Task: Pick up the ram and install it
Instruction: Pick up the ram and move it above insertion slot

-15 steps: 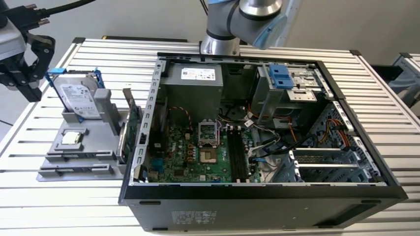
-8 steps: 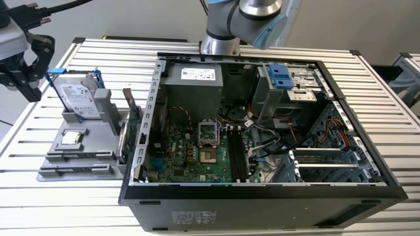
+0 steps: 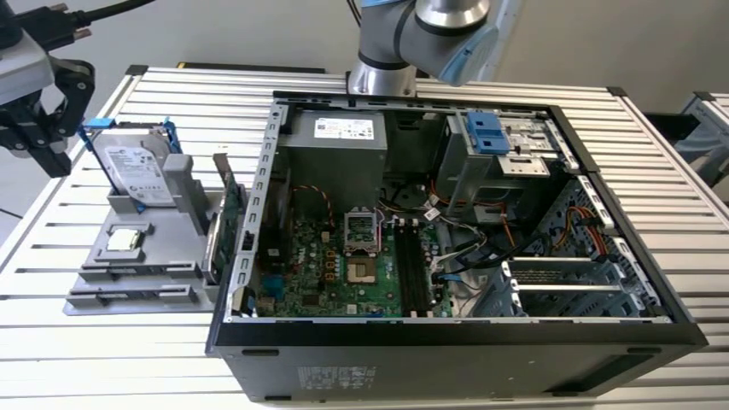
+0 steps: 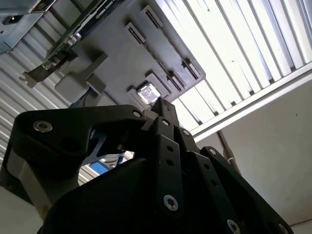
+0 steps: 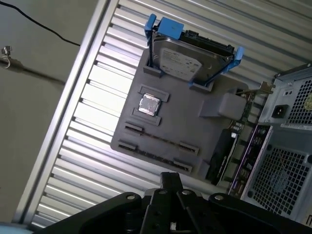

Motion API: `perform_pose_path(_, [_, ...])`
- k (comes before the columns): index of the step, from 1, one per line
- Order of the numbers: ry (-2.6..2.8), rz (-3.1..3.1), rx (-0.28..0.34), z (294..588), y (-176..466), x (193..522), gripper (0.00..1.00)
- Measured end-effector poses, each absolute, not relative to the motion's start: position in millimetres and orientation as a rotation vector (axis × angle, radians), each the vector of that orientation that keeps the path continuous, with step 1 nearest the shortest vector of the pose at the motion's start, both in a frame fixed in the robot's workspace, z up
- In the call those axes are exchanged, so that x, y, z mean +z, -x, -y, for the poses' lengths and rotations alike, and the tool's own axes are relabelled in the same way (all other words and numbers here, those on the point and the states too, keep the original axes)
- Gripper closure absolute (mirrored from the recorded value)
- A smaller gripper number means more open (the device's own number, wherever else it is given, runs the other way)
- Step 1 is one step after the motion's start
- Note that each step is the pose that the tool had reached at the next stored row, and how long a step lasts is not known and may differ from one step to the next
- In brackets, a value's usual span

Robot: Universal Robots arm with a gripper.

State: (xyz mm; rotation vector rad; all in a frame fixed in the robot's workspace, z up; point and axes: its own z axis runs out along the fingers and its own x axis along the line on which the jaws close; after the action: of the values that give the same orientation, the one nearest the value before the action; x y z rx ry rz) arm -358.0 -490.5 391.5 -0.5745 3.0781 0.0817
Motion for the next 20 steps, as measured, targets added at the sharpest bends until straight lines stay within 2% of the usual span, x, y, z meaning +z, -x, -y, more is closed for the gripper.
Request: perform_pose_path(20, [0.626, -3.069, 0.082, 490.5, 358.1, 391.5, 1.0])
